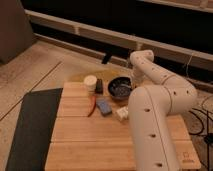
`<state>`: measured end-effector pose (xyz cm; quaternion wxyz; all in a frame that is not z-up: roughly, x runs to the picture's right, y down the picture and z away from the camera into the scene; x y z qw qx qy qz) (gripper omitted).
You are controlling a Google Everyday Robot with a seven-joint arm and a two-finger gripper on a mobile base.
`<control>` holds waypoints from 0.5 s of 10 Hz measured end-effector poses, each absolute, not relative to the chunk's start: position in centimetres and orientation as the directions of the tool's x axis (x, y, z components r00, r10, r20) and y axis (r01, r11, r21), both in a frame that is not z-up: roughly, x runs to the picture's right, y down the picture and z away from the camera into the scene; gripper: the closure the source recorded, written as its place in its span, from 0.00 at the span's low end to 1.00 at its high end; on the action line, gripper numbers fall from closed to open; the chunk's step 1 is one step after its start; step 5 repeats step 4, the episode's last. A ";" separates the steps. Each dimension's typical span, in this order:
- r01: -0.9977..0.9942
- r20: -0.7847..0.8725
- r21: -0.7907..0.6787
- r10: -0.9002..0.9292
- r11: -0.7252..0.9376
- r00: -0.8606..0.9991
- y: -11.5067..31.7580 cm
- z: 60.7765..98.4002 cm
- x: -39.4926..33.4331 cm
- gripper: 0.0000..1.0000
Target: Drag the ceramic bowl in a circle
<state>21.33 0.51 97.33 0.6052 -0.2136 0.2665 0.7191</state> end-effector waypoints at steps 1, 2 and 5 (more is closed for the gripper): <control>-0.985 -0.634 0.119 0.754 -0.126 -0.173 0.6 97.3 21.0 0.20; -0.987 -0.636 0.108 0.755 -0.119 -0.161 0.4 97.1 20.7 0.20; -0.991 -0.615 0.101 0.778 -0.088 -0.132 -2.0 95.8 19.9 0.20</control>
